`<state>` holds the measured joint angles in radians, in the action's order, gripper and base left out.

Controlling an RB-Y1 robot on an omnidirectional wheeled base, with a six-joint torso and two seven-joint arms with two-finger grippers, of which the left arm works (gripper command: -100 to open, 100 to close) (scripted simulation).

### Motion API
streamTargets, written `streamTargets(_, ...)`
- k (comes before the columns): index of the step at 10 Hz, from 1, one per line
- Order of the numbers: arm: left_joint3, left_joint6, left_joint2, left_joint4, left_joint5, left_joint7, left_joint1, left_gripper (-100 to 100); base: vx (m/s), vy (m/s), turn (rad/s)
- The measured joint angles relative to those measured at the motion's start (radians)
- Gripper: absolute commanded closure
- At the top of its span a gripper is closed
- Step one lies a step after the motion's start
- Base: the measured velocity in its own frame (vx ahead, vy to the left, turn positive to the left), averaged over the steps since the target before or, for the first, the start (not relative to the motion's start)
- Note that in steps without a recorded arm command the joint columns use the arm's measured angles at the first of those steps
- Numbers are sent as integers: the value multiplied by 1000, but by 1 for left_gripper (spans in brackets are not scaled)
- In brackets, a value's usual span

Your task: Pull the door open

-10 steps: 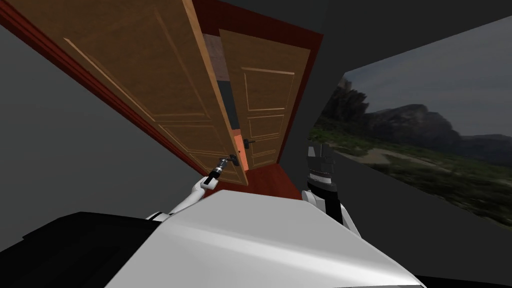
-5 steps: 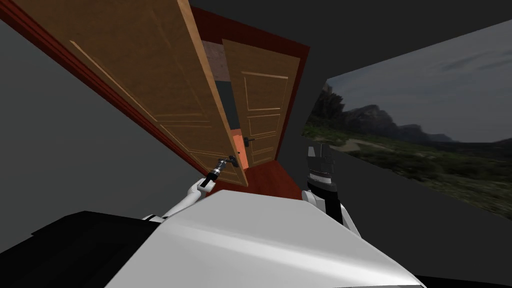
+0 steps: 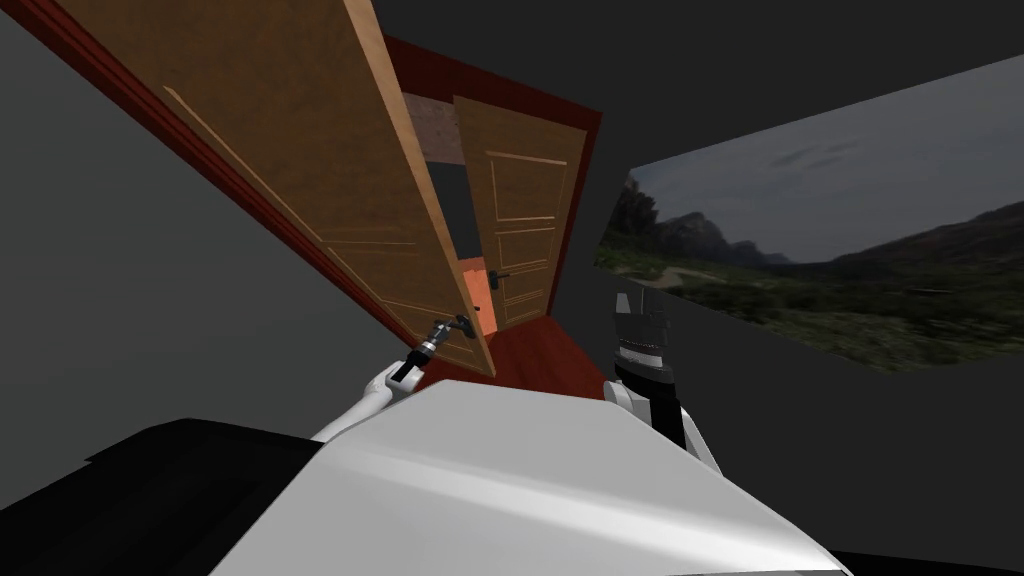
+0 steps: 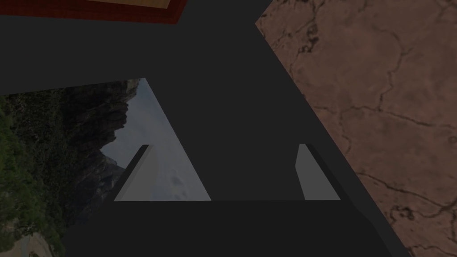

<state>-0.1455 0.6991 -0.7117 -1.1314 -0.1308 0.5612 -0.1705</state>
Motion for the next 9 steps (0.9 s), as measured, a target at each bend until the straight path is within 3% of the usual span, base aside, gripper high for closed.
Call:
streamTargets(2,-1,8,-10,3,-2,4,-12,100,-180,93,-179)
streamTargets(9,-31,110,-56,32,-8,36,-41,100,-194,99,-149)
